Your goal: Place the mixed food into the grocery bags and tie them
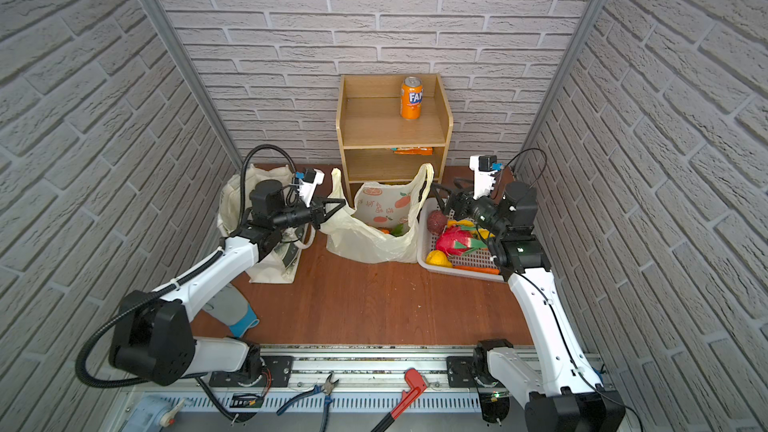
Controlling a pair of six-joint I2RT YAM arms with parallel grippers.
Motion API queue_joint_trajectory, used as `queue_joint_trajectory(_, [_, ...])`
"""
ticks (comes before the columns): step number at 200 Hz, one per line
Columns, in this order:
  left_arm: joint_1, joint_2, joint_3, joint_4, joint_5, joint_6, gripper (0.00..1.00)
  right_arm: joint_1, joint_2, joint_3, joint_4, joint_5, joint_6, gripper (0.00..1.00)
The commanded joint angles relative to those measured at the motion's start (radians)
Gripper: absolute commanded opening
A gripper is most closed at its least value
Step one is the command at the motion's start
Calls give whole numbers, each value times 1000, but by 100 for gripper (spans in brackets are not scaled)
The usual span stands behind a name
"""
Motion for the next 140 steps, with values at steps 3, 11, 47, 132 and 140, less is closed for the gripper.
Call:
queue_joint_trajectory(3, [5,8,37,19,38,2,0,1,72,61,149,-72,40,83])
queue_joint_trajectory(11, [5,11,40,18,43,0,0,0,100,78,172,-78,53,84])
queue_joint_trajectory(47, [5,20,49,12,58,-6,0,7,229,148,326,-128,165,84])
queue_joint_trajectory(132, [4,41,57,13,64,-13,0,101,362,199,467,-133,269,60])
queue_joint_trajectory(140, [4,44,57,15,61,-12,0,106,356,202,461,-136,269,47])
